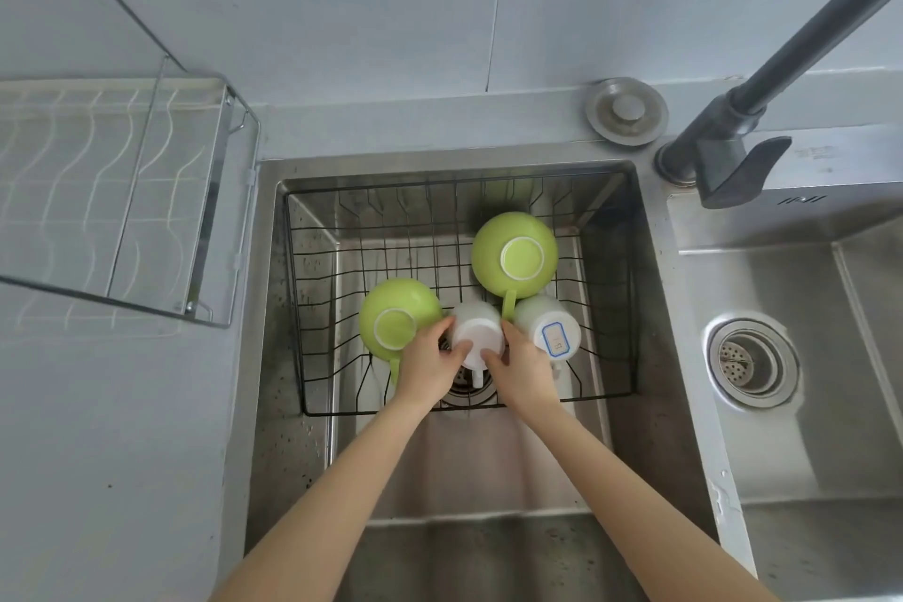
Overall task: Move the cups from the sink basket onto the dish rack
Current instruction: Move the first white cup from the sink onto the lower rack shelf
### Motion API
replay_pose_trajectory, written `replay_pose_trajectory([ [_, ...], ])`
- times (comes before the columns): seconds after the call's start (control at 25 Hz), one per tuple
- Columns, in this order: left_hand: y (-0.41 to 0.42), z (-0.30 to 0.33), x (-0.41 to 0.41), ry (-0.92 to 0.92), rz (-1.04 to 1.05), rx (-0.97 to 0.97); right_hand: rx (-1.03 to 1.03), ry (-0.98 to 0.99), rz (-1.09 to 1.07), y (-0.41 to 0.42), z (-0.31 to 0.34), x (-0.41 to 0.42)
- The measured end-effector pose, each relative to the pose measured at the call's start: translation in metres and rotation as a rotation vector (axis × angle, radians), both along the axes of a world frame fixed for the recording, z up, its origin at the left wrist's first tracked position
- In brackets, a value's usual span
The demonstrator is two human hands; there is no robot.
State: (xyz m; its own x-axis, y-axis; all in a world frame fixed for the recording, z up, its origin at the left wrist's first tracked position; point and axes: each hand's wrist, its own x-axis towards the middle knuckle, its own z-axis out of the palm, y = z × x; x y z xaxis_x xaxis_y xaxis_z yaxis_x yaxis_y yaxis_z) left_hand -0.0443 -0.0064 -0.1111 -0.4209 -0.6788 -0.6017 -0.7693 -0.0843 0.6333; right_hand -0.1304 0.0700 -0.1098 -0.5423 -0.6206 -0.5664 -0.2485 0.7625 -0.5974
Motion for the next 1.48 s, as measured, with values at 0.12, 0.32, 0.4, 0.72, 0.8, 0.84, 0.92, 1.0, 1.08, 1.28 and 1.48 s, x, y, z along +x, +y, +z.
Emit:
replay_pose_trajectory([
  [0.12,0.003,0.002,0.001,0.036,0.038,0.025,-0.003,-0.06,-0.12,-0.003,0.002,-0.001],
  [0.32,0.003,0.005,0.007,0.101,0.09,0.093,-0.038,-0.123,-0.183,-0.001,0.007,-0.004],
  [0.4,0.003,0.009,0.012,0.16,0.119,0.134,-0.063,-0.138,-0.2,0.0,0.012,-0.004],
  [0.72,0.013,0.038,0.022,0.359,0.174,0.28,-0.119,-0.144,-0.235,0.016,0.05,-0.003],
  [0.8,0.016,0.047,0.025,0.39,0.184,0.308,-0.117,-0.135,-0.219,0.02,0.059,-0.002],
  [0.84,0.016,0.052,0.026,0.403,0.182,0.315,-0.115,-0.126,-0.204,0.022,0.064,-0.002],
  [0.92,0.017,0.063,0.028,0.413,0.171,0.299,-0.122,-0.115,-0.167,0.026,0.073,-0.002],
  [1.0,0.02,0.073,0.032,0.411,0.159,0.273,-0.154,-0.121,-0.154,0.032,0.084,-0.002],
  [1.08,0.027,0.084,0.038,0.404,0.155,0.258,-0.196,-0.158,-0.166,0.042,0.094,0.0],
  [1.28,0.051,0.103,0.053,0.414,0.14,0.259,-0.316,-0.355,-0.156,0.071,0.109,0.005],
  [1.48,0.077,0.122,0.069,0.438,0.163,0.188,-0.362,-0.447,-0.092,0.096,0.122,0.016],
])
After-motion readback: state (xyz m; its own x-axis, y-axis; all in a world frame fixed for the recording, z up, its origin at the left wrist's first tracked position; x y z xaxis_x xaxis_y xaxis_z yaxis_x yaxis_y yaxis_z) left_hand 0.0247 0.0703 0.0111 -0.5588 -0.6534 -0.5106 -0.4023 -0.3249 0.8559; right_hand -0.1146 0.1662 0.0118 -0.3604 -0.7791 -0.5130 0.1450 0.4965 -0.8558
